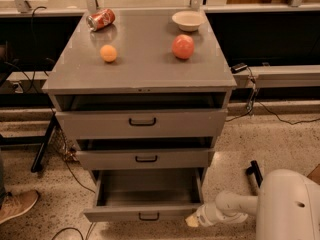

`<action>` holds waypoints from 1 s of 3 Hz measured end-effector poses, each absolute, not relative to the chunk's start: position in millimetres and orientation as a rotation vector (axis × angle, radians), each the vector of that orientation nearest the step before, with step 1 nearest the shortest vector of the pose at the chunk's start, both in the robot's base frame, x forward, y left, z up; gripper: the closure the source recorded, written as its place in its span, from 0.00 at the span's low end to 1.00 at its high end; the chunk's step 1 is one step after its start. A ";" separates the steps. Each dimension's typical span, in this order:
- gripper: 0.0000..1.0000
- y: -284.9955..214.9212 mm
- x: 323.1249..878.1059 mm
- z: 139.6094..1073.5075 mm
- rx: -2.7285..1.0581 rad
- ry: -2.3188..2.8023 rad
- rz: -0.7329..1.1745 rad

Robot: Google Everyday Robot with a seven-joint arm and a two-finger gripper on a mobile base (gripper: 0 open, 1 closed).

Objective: Close bottom drawer

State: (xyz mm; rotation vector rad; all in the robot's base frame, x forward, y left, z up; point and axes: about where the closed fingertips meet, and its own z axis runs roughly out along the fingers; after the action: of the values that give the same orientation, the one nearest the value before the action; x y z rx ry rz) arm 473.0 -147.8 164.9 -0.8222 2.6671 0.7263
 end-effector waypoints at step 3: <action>1.00 -117.9 547.2 172.9 -0.829 2.464 0.699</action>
Offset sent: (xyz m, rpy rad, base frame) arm 0.1623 0.0524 0.0291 0.1577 -0.4227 -0.0163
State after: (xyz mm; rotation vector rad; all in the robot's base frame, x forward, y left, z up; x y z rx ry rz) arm 547.2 -117.9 172.9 -0.8290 2.4639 0.6991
